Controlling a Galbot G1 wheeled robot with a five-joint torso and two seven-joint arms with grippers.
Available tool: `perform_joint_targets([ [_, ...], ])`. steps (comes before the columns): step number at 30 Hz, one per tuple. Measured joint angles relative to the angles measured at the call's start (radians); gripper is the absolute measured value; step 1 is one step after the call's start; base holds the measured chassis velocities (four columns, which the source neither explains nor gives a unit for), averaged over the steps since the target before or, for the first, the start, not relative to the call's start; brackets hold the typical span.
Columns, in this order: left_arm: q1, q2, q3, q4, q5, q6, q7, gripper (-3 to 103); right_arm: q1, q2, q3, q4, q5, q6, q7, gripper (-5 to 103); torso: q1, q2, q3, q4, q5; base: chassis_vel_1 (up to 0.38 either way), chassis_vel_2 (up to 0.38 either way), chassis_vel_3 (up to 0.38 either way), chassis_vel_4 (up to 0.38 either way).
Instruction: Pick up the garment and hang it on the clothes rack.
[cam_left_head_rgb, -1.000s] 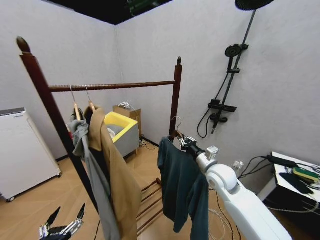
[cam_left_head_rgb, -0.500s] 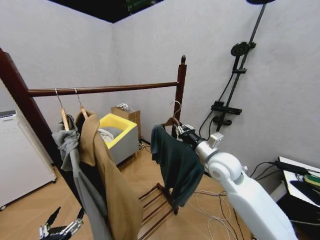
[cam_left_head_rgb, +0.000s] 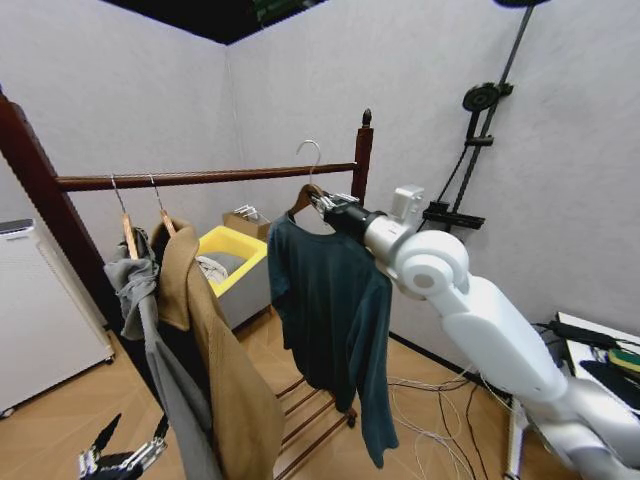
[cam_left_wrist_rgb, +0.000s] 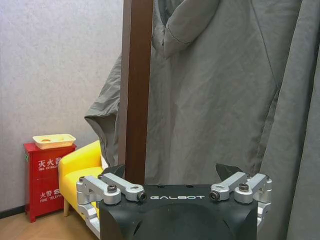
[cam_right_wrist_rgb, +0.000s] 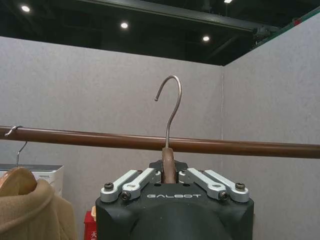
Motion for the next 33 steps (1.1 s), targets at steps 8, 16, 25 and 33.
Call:
perform_joint_targets([
  [8, 0.0, 0.0, 0.0, 0.0, 0.0, 0.0, 0.0, 100, 0.121, 0.177, -0.094, -0.142, -0.005, -0.041, 0.075, 9, 0.0, 0.0, 0.0, 0.0001, 0.0001, 0.0, 0.0, 0.0, 0.0],
  [16, 0.0, 0.0, 0.0, 0.0, 0.0, 0.0, 0.0, 100, 0.16, 0.309, -0.159, -0.226, -0.007, -0.046, 0.109, 9, 0.0, 0.0, 0.0, 0.0, -0.0001, 0.0, 0.0, 0.0, 0.0],
  [25, 0.0, 0.0, 0.0, 0.0, 0.0, 0.0, 0.0, 100, 0.174, 0.362, -0.206, -0.319, -0.008, -0.042, 0.156, 9, 0.0, 0.0, 0.0, -0.0001, 0.0002, 0.0, 0.0, 0.0, 0.0],
  [33, 0.0, 0.0, 0.0, 0.0, 0.0, 0.0, 0.0, 100, 0.132, 0.341, -0.228, -0.249, -0.005, -0.042, 0.158, 9, 0.0, 0.0, 0.0, 0.0, 0.0001, 0.0, 0.0, 0.0, 0.0],
])
